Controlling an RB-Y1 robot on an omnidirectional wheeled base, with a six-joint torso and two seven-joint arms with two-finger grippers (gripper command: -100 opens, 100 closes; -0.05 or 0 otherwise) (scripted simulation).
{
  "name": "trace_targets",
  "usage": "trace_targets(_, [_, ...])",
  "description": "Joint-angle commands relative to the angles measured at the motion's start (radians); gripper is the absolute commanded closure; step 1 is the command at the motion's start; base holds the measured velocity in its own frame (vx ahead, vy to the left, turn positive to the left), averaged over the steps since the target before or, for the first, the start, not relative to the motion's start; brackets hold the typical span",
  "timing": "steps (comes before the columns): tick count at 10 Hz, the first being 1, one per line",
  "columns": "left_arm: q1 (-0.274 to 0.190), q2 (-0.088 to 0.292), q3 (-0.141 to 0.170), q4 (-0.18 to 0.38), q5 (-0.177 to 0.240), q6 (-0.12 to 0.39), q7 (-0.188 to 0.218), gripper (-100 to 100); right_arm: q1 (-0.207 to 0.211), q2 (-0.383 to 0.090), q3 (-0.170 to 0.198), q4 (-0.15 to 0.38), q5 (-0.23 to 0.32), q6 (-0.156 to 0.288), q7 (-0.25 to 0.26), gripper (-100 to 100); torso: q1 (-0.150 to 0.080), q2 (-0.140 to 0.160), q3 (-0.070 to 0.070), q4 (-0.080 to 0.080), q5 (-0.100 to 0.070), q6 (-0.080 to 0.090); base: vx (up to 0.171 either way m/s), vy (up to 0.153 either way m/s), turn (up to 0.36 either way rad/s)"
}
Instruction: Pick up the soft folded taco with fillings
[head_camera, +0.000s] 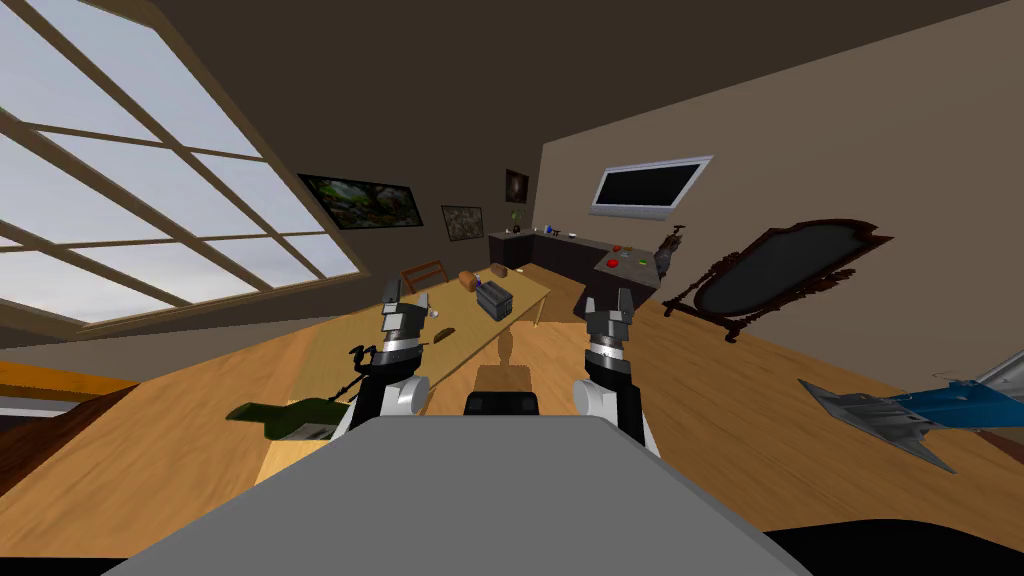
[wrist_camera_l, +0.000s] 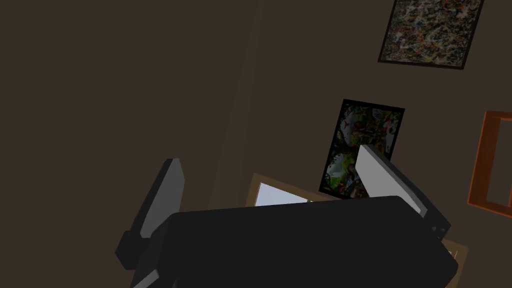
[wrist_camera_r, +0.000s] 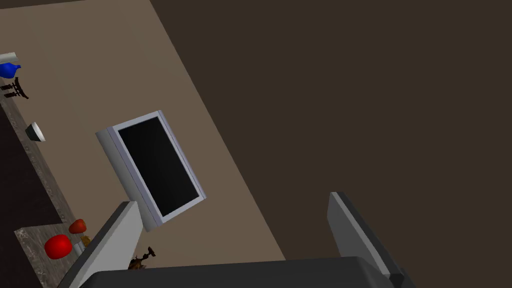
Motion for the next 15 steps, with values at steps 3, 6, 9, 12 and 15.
trace_targets(3, [-0.005, 0.095, 0.027, 0.028, 0.008, 0.053, 0.01, -100, 0.0, 0.0, 0.0, 0.0, 0.0, 0.0, 0.0, 0, -0.001, 0.0, 0.0, 0.0, 0.0, 0.0, 0.007, -0.022, -0.057])
trace_targets(6, [-0.01, 0.145, 0.056, 0.054, 0.016, 0.109, 0.021, -100, 0.0, 0.0, 0.0, 0.0, 0.0, 0.0, 0.0, 0, -0.003, -0.001, -0.001, 0.0, -0.001, 0.0, 0.012, -0.048, -0.066])
trace_targets(9, [-0.016, 0.187, 0.092, 0.087, 0.026, 0.179, 0.033, -100, 0.0, 0.0, 0.0, 0.0, 0.0, 0.0, 0.0, 0, -0.003, -0.001, -0.001, 0.0, -0.001, 0.0, 0.015, -0.048, -0.075])
trace_targets(12, [-0.023, 0.222, 0.135, 0.123, 0.037, 0.256, 0.048, -100, 0.0, 0.0, 0.0, 0.0, 0.0, 0.0, 0.0, 0, -0.003, -0.001, 0.0, 0.0, -0.001, 0.0, 0.01, -0.047, -0.075])
trace_targets(15, [-0.03, 0.256, 0.182, 0.162, 0.05, 0.327, 0.065, -100, 0.0, 0.0, 0.0, 0.0, 0.0, 0.0, 0.0, 0, -0.004, -0.001, 0.0, 0.0, -0.001, 0.0, 0.016, -0.065, -0.085])
